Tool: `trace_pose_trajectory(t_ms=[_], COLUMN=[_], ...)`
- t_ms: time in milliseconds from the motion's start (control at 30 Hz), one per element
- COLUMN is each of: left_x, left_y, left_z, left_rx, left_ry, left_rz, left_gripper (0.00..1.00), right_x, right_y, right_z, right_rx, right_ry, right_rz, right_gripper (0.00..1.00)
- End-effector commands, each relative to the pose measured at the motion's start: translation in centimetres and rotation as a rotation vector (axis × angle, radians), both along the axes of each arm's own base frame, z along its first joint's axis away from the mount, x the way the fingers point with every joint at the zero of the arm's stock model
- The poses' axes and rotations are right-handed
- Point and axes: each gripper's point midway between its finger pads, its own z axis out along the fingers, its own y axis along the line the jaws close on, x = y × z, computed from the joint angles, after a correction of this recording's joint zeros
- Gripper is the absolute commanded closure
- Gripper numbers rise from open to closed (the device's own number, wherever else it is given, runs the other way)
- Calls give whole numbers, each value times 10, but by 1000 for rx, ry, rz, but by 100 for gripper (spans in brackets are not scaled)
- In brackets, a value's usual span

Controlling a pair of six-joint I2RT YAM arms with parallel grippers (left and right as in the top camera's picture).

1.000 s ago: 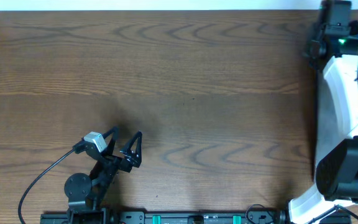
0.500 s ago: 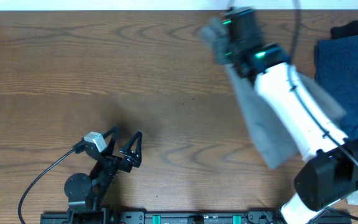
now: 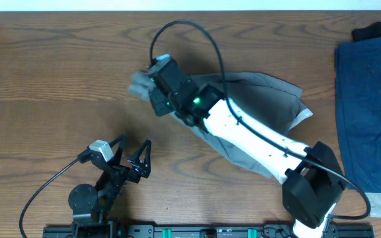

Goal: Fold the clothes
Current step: 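Drag the grey shorts left onto the table center with the right gripper, then grasp the shorts' right edge and pull it right to flatten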

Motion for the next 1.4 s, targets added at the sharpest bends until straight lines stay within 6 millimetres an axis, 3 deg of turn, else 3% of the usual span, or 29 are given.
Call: trace_pose_trajectory(t_ms=[0,33,167,233,367,500,700,800,933,1167,1367], left_x=[-2,-2,-2,-2,-2,-2,-2,-2,-2,-2,-2], left_y=[-2,-2,-2,-2,-2,-2,-2,-2,-2,-2,-2], left_z=[-15,-15,-15,-15,-15,-15,-15,-15,-15,-15,-15], left_rx=[-12,-12,-12,-12,-12,-12,-12,-12,-12,-12,-13], left_ry=[48,48,48,48,48,48,48,48,48,48,48], left_rz=[-12,-12,-12,-12,-12,-12,-12,-12,-12,-12,-12], left_gripper=[2,2,2,2,2,2,2,2,2,2,2], right_x=[4,6,15,21,27,22,-7,-18,-20,-27,-32], right_y=[-5,-8,-38,-63,-129,-196,-285,-315,-341,-395,-413], right_z=[16,18,33,45,63,64,43,33,16,-33,-72], right_rx=[16,16,11,6,-30,-103,-277,-302,-318,-293,-165], right_ry=[-29,-29,-23,-18,20,96,284,367,407,487,548], right_rz=[-17,-25,-76,-120,-234,-344,-501,-601,-672,-848,-909], right_gripper=[45,27,18,1,1,1,1,1,1,1,1])
